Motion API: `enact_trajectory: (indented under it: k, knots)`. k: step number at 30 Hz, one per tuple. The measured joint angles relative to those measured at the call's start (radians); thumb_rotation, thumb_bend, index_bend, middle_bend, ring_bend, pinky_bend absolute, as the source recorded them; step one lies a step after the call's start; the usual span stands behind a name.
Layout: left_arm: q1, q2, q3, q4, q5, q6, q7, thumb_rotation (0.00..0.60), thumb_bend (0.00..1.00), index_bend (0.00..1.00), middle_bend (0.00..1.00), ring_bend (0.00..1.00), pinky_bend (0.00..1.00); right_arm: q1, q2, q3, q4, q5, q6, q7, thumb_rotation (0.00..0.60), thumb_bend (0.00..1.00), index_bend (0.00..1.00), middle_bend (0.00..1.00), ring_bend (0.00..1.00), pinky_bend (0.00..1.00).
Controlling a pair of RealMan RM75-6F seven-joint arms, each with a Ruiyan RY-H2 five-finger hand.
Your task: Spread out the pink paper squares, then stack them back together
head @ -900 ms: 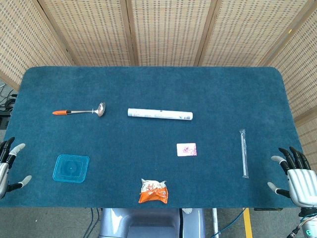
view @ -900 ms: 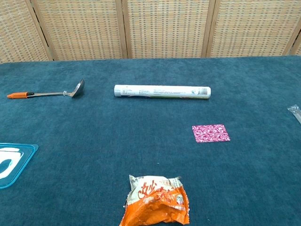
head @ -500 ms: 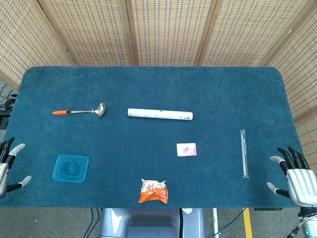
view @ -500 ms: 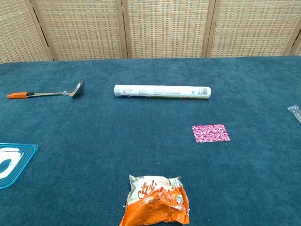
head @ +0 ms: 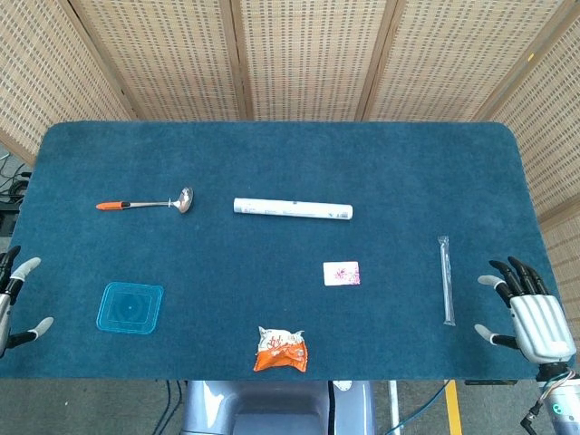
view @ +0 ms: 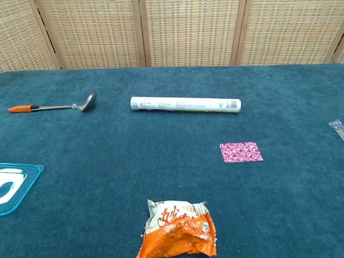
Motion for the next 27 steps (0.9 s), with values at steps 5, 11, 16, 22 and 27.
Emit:
enact_trajectory:
  k: [5,11,16,22,27]
  knots:
    - [-0.006,0.018,-0.008,-0.016,-0.002,-0.001,-0.003,0.595,0.13,0.15,0.00,0.00,0.00,0.058,0.025,0.005,-0.014,-0.024,-0.071,0.079,0.600,0.13,0.28,0.16,0.01,0.08]
    - [-0.013,0.033,-0.018,-0.029,-0.006,-0.002,-0.003,0.596,0.13,0.15,0.00,0.00,0.00,0.128,0.041,0.009,-0.020,-0.051,-0.152,0.144,0.580,0.13,0.28,0.15,0.00,0.00]
    - [-0.022,0.045,-0.028,-0.042,-0.012,-0.006,0.003,0.596,0.13,0.15,0.00,0.00,0.00,0.203,0.041,0.016,-0.015,-0.075,-0.235,0.208,0.462,0.13,0.28,0.14,0.00,0.00]
    - [-0.044,0.057,-0.041,-0.061,-0.028,-0.031,0.016,0.596,0.13,0.15,0.00,0.00,0.00,0.315,0.017,0.024,0.021,-0.113,-0.342,0.230,0.281,0.04,0.28,0.14,0.00,0.00]
    - [-0.063,0.062,-0.052,-0.069,-0.046,-0.051,0.025,0.597,0.12,0.15,0.00,0.00,0.00,0.401,-0.022,0.030,0.064,-0.125,-0.431,0.220,0.188,0.00,0.27,0.12,0.00,0.00]
